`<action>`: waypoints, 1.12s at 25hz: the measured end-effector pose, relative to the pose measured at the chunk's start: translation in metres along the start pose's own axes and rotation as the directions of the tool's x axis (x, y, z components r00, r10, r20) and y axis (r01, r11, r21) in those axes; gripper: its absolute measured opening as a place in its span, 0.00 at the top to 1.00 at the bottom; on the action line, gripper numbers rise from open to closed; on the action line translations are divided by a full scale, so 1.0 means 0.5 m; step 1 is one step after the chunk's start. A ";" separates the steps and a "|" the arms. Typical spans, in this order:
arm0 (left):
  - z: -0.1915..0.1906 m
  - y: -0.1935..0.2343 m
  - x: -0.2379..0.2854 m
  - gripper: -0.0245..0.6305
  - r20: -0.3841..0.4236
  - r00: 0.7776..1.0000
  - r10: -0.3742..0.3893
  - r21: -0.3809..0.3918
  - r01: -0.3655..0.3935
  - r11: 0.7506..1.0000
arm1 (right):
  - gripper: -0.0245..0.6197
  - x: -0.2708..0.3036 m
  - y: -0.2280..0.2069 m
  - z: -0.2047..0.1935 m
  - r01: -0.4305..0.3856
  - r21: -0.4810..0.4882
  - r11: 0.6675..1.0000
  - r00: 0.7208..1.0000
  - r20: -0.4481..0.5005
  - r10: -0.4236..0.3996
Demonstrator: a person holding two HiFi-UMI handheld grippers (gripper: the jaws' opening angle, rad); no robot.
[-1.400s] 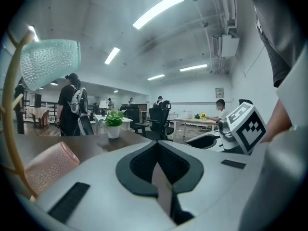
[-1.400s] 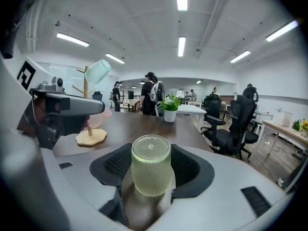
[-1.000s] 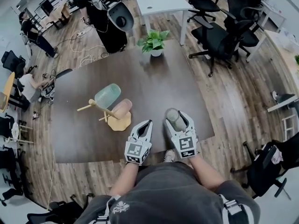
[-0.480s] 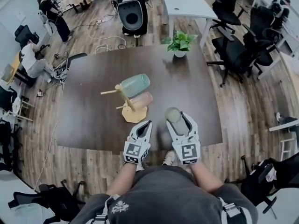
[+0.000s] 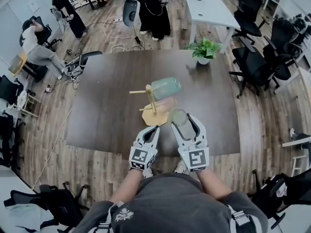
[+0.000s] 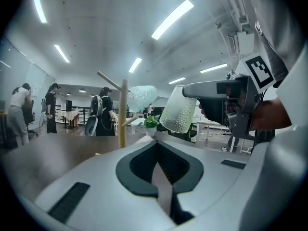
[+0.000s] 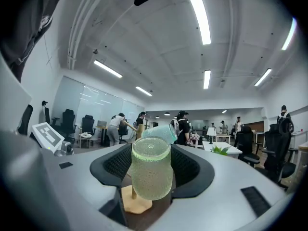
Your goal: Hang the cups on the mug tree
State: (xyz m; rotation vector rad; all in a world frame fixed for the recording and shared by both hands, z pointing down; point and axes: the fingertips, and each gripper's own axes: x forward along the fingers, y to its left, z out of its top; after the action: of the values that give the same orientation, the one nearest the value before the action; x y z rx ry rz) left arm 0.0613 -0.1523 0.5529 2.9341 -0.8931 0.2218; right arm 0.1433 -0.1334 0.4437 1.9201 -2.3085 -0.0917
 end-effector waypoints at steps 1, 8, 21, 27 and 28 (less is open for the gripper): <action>0.003 0.007 -0.006 0.96 0.003 1.000 0.003 0.002 -0.003 1.000 | 0.54 0.005 0.009 0.012 -0.003 0.003 1.000 1.000 0.015 0.003; 0.004 0.053 -0.051 0.96 0.012 1.000 0.028 -0.004 -0.028 1.000 | 0.54 0.046 0.082 0.068 -0.057 -0.015 0.998 0.996 0.062 0.058; -0.001 0.129 -0.118 0.96 0.029 0.996 0.088 -0.011 -0.088 0.996 | 0.54 0.093 0.155 0.022 -0.074 -0.016 0.997 0.997 0.011 0.074; -0.008 0.131 -0.135 0.96 0.026 0.995 0.094 -0.016 -0.094 0.995 | 0.54 0.092 0.165 -0.001 -0.057 -0.036 0.998 0.998 -0.017 0.057; -0.008 0.133 -0.136 0.96 0.029 0.995 0.095 -0.018 -0.095 0.995 | 0.54 0.092 0.164 -0.003 -0.052 -0.043 0.998 0.998 -0.021 0.051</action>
State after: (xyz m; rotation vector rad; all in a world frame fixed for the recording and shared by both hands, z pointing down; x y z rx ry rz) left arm -0.0321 -0.1697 0.5477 2.8902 -1.0351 0.1750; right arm 0.0554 -0.1635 0.4593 1.8322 -2.3218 -0.1156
